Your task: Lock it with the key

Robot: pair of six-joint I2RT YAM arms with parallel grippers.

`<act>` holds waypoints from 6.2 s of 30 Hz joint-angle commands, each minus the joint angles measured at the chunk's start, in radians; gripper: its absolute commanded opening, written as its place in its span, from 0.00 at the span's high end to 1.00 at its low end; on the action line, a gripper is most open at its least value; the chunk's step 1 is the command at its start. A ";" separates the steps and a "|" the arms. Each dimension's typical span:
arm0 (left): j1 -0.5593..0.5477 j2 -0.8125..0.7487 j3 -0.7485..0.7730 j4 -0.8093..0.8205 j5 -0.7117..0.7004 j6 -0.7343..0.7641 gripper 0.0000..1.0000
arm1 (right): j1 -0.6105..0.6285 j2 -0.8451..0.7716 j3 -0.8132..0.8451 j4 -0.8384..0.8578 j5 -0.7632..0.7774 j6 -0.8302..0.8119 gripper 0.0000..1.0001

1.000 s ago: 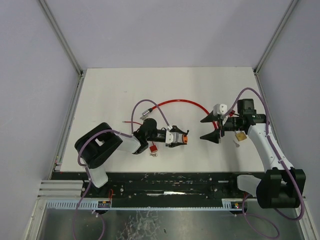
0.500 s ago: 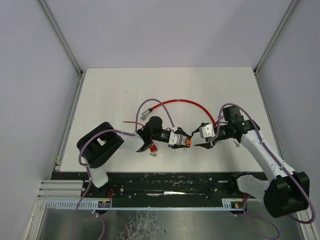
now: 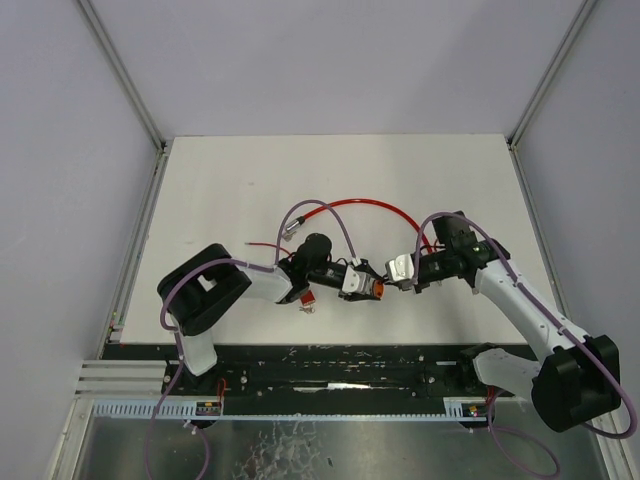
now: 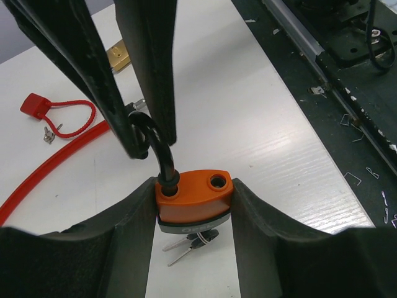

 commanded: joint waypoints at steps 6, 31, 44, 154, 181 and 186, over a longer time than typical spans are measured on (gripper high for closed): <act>-0.002 0.003 0.028 0.085 -0.045 -0.037 0.79 | 0.046 0.029 0.042 -0.020 0.060 0.045 0.99; 0.087 0.095 -0.075 0.793 0.137 -0.583 0.27 | -0.129 -0.044 0.115 -0.233 -0.369 -0.105 1.00; 0.057 0.198 0.035 0.795 0.178 -0.695 0.52 | -0.161 -0.069 0.113 -0.147 -0.399 0.039 1.00; 0.021 0.102 0.020 0.306 -0.220 -0.300 1.00 | -0.075 0.173 0.094 -0.067 -0.006 0.221 1.00; 0.052 0.140 0.005 0.433 -0.230 -0.382 1.00 | -0.054 0.248 0.096 -0.044 0.010 0.316 1.00; 0.052 0.156 0.011 0.481 -0.200 -0.450 1.00 | -0.040 0.255 0.079 -0.007 0.018 0.359 1.00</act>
